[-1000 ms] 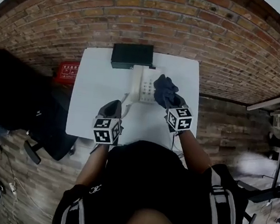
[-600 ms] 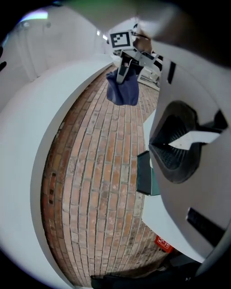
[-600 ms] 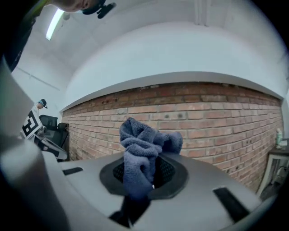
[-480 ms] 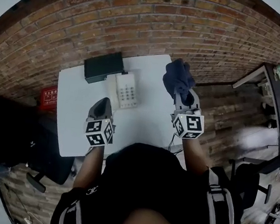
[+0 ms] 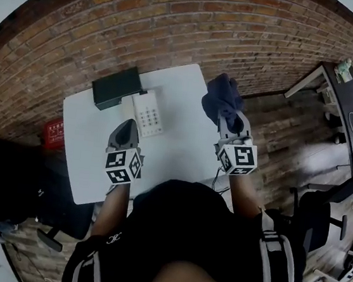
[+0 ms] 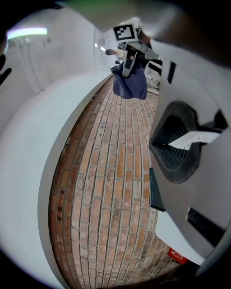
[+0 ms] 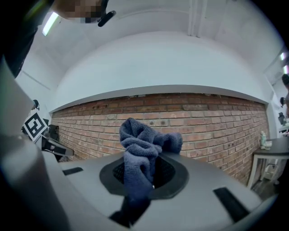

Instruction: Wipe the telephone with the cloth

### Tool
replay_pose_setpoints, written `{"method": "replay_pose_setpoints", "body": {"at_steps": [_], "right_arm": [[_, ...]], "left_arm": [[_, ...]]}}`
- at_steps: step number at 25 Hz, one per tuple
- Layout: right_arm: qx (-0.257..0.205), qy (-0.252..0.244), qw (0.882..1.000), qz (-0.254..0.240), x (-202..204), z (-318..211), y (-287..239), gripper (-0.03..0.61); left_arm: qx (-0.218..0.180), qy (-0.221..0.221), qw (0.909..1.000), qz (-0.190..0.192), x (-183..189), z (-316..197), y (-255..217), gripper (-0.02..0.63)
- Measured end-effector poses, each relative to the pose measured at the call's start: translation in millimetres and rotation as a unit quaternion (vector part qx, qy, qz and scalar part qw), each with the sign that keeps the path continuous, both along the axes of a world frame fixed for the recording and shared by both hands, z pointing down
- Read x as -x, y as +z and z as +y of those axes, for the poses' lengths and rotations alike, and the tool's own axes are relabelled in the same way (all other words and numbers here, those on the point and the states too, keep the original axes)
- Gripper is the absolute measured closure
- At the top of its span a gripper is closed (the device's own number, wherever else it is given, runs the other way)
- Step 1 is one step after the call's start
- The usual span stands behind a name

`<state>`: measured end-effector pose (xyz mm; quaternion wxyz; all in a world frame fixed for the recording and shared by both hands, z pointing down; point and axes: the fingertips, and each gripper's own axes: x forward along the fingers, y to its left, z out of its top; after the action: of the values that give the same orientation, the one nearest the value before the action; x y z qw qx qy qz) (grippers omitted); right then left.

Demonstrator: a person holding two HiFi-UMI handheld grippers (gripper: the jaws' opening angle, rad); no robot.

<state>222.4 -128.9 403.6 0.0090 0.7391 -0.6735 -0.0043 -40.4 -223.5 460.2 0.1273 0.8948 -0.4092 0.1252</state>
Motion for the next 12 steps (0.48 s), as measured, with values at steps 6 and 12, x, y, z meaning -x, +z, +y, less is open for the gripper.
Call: {"method": "replay_pose_setpoints", "body": {"at_steps": [6, 12], "right_arm": [[0.010, -0.004, 1.000, -0.003, 4.5, -3.8, 4.8, 0.540], [0.013, -0.010, 1.000, -0.005, 8.1, -6.1, 9.3, 0.540]], "left_arm": [[-0.008, -0.003, 1.0000, -0.003, 1.2, -3.5, -5.3, 0.614], [-0.008, -0.004, 0.9999, -0.005, 1.3, 0.5, -4.8, 0.614]]}}
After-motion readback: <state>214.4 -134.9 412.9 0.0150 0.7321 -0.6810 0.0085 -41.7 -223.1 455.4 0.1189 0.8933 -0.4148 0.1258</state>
